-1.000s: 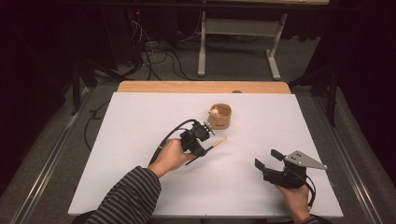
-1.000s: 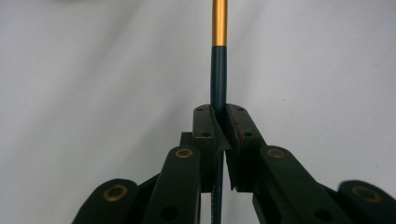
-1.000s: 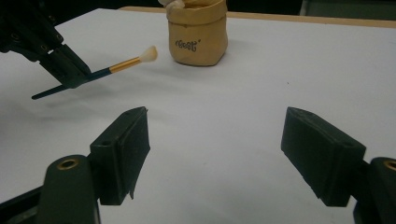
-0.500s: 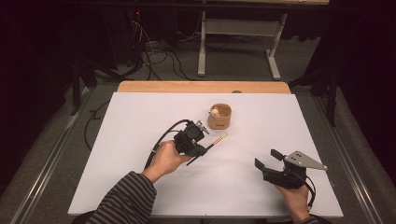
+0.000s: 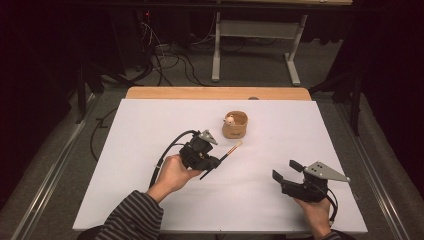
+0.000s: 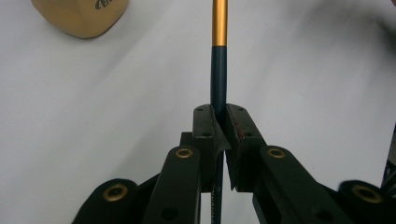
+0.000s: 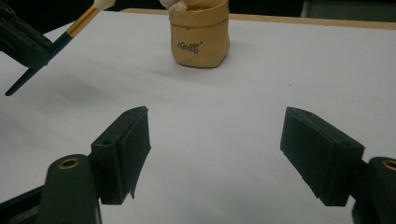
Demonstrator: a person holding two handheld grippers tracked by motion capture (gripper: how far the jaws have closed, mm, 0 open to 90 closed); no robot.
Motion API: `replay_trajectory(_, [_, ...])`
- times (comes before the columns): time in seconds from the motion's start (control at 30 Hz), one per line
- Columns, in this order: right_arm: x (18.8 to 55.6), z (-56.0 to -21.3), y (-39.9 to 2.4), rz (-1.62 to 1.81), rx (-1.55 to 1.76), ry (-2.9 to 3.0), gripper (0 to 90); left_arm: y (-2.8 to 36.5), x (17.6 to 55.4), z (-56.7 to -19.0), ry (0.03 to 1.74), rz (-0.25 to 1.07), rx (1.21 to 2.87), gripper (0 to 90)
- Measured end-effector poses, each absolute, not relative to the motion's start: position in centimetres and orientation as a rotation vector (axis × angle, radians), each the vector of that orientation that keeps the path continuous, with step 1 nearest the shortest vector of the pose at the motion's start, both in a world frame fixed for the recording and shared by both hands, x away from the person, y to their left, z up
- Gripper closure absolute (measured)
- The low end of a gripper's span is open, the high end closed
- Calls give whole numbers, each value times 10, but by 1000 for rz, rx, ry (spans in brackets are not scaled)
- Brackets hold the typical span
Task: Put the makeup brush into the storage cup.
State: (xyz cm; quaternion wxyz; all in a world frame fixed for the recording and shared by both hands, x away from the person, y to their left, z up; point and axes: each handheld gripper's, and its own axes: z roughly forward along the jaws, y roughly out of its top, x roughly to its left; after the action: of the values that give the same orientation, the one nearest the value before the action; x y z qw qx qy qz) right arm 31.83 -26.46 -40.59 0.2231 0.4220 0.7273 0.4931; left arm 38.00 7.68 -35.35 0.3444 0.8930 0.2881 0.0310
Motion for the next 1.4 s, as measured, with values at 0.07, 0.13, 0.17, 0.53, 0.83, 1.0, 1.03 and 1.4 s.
replay_trajectory(0.07, [318, -406, -265, 1359, 1159, 2013, 259, 80, 379, -354, 747, 80, 2303, 835])
replay_trajectory(0.13, [318, -406, -264, 1362, 1161, 2016, 258, 82, 376, -355, 755, 74, 2278, 835])
replay_trajectory(0.17, [318, -406, -264, 1362, 1163, 2021, 257, 84, 375, -355, 755, 74, 2269, 835])
replay_trajectory(0.53, [318, -407, -262, 1377, 1148, 2018, 258, 93, 359, -352, 722, 78, 2208, 835])
replay_trajectory(0.83, [318, -406, -261, 1393, 1127, 2023, 258, 103, 350, -356, 732, 80, 2143, 835])
replay_trajectory(1.0, [317, -406, -260, 1391, 1122, 2030, 261, 107, 345, -358, 730, 80, 2109, 835])
replay_trajectory(1.03, [317, -405, -260, 1388, 1124, 2031, 262, 108, 344, -358, 726, 85, 2105, 835])
replay_trajectory(1.4, [317, -404, -256, 1375, 1145, 2089, 234, 111, 330, -360, 681, 125, 2060, 835])
